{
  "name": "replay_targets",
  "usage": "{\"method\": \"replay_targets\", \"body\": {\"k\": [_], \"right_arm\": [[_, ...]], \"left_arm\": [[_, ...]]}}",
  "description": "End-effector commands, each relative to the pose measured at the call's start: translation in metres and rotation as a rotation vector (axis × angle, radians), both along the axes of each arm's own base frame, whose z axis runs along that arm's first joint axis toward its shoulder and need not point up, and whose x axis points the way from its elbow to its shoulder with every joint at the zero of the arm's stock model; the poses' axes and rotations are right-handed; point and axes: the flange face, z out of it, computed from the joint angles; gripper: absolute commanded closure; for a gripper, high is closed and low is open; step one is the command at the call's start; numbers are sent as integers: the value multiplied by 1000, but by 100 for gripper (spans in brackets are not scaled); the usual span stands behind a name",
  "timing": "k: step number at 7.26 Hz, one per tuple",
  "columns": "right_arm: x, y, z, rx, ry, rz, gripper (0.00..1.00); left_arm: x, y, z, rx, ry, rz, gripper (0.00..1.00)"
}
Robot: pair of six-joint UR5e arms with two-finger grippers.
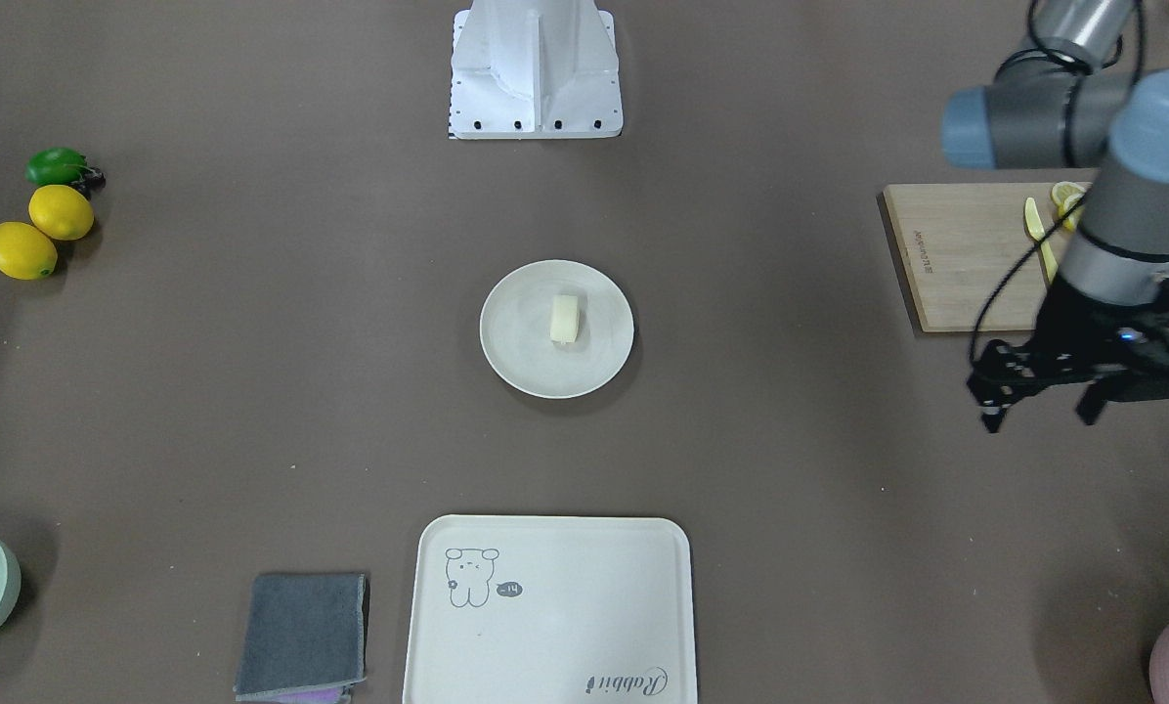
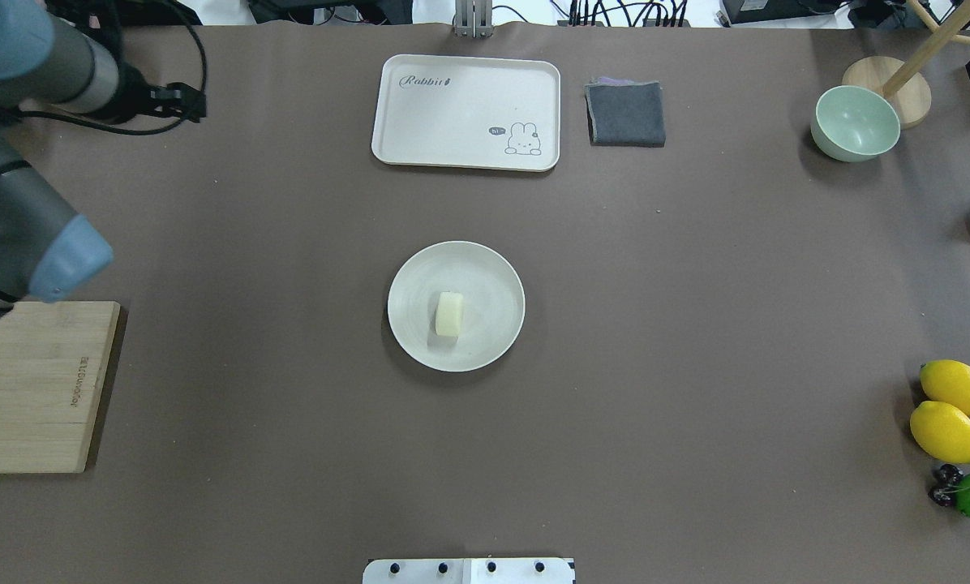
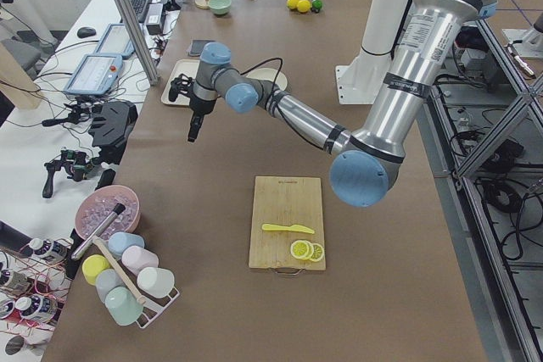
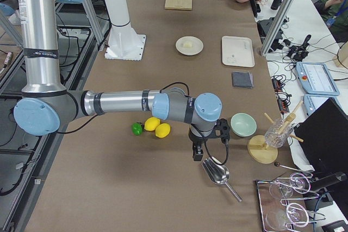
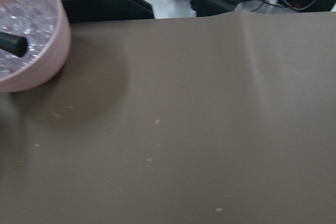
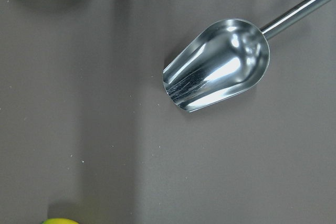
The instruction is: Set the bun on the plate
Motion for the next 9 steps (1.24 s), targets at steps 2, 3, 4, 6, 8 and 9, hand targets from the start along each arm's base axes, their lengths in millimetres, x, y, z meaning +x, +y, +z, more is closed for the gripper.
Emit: {"method": "replay_targets", "body": {"k": [2, 3, 4, 6, 8, 9], "right_arm": [[-1, 0, -3, 5, 0, -2, 0], [-2, 0, -4, 6, -2, -1, 0], [-2, -2, -4, 5, 0, -1, 0], [-2, -2, -7, 3, -1, 8, 0], [-2, -2, -7, -1, -1, 12, 0], [-1, -2, -7, -1, -1, 14, 0]], "left_arm": [[-203, 11, 56, -50, -54, 160, 2], [-242, 41, 93, -109, 32, 137, 2], [-255, 64, 118, -106, 104, 174, 2], [-256, 102, 171, -156, 119, 191, 2], [-254, 123, 195, -187, 126, 189, 2], [-254, 128, 205, -194, 126, 190, 2]]}}
